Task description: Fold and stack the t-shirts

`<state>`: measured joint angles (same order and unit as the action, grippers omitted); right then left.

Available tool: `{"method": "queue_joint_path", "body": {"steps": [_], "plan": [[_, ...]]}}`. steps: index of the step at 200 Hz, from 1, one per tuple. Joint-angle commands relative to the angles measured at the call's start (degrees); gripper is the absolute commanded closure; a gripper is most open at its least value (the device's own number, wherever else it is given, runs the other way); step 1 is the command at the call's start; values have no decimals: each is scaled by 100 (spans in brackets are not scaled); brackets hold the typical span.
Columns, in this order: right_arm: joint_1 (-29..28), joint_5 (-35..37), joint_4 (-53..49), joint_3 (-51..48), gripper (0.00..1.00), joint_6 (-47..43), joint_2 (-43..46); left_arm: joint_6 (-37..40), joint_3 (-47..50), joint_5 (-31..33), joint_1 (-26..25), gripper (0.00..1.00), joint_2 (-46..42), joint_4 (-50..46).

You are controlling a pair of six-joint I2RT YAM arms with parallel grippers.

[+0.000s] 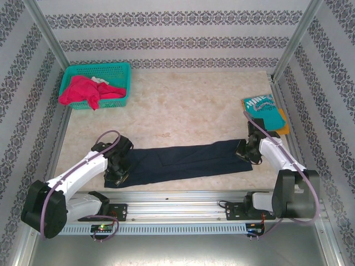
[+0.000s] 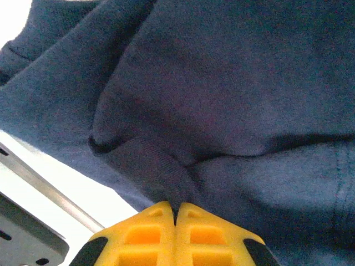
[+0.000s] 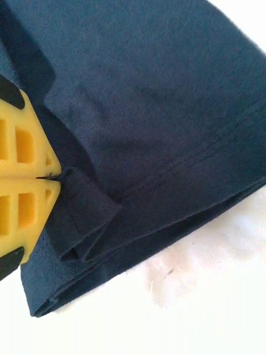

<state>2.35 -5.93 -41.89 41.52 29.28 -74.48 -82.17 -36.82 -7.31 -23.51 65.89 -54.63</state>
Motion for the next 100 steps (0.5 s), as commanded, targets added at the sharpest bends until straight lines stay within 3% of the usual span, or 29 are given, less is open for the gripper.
{"method": "queue_joint_path", "body": {"steps": [1,38,56,63,82,100], "plan": [[-48,-131,229,-47,99,179,-224,-126,135,58,57,100,138,303],[-49,-166,416,30,96,168,-587,-64,174,132,65,100,402,462],[-44,-206,371,105,85,136,-584,-46,236,174,74,97,501,626],[-42,-231,342,127,75,97,-490,-17,234,165,96,93,536,655],[-46,-168,196,222,48,57,41,187,12,204,107,70,579,537],[-53,-60,174,310,36,-37,547,393,-348,416,105,46,459,68]]}}
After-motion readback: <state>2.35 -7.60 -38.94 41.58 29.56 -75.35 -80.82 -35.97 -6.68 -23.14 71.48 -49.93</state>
